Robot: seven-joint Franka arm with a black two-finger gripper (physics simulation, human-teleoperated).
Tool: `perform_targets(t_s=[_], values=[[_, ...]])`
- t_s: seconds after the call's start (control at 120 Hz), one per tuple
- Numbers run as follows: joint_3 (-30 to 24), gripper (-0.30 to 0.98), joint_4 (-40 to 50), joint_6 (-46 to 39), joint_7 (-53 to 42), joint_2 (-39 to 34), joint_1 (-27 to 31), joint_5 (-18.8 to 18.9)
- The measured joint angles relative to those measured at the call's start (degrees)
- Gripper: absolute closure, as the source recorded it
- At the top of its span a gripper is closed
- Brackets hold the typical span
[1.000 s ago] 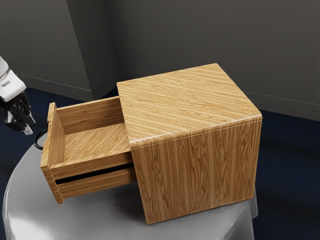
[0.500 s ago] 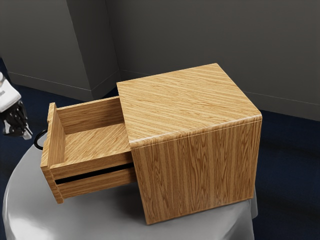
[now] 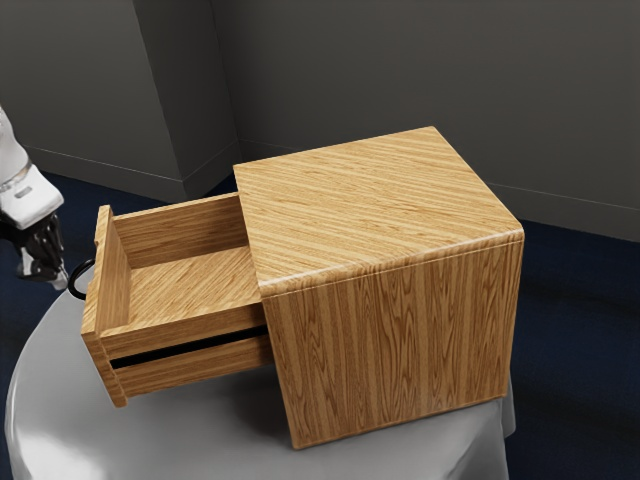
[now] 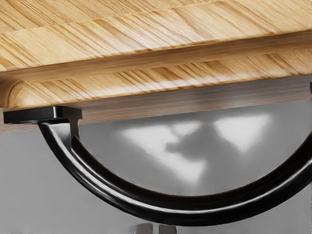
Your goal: Push the drawer handle with one arm to close the drawer
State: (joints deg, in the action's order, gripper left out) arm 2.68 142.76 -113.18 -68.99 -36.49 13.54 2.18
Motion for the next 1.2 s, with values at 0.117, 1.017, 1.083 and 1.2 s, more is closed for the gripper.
perform_targets(t_s=[0.117, 1.017, 1.083, 1.2], values=[[-0.2, 0.78, 0.0, -0.1, 1.0, 0.1, 0.0, -0.3], [-2.7, 0.79, -1.5, -2.5, 7.3, 3.0, -7.0, -2.3], [-2.7, 0.79, -1.7, -2.7, 7.8, 3.4, -7.3, -2.3], [-2.8, 0.79, -2.3, -3.1, 8.5, 4.2, -7.7, -2.2]])
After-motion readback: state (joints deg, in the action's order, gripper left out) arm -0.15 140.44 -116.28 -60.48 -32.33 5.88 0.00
